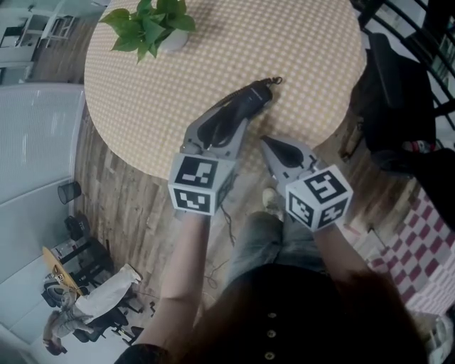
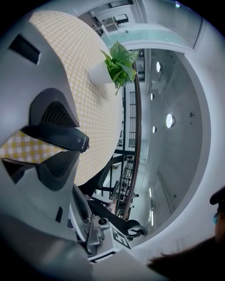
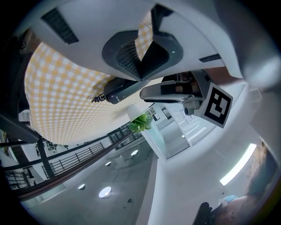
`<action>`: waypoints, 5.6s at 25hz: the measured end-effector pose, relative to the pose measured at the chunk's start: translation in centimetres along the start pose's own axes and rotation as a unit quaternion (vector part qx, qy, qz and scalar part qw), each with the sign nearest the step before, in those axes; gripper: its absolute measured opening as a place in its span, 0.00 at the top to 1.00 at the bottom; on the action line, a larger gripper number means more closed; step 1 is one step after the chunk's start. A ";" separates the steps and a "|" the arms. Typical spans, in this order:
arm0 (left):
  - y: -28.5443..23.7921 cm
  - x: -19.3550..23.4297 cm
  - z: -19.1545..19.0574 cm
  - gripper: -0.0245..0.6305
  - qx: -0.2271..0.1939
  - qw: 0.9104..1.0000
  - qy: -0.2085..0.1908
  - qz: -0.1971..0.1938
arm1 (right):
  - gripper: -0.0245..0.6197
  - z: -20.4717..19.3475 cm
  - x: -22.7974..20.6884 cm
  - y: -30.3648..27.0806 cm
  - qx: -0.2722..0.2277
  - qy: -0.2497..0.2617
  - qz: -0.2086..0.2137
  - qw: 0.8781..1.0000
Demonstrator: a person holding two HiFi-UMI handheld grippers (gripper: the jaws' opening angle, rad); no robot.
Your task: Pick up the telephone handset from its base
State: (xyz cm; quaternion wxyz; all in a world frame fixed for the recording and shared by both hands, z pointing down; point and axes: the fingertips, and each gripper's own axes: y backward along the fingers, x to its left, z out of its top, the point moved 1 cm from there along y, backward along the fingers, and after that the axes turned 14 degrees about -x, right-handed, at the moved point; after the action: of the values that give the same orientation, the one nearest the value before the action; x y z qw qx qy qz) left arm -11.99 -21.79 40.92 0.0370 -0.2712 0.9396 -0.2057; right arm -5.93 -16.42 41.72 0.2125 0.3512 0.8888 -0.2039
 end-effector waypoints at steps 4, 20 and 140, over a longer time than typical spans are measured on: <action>-0.7 0.2 -0.2 0.67 0.018 1.000 -0.024 -0.010 | 0.95 0.0 -0.8 0.1 -0.001 -0.005 -0.008 1.000; -2.5 0.3 -2.4 0.58 0.109 0.988 -0.090 -0.067 | 0.95 -0.5 -2.3 0.0 -0.002 -0.023 -0.015 1.000; -1.3 0.1 -3.9 0.61 0.142 0.981 -0.084 -0.100 | 0.95 0.1 -3.7 -4.3 0.007 -0.001 -0.034 0.999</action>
State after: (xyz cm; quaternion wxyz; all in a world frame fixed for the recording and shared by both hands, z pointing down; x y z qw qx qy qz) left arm -12.10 -21.41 45.07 0.1331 -0.3720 0.8624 -0.3164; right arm -6.53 -21.36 44.49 0.2035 0.3225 0.8984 -0.2178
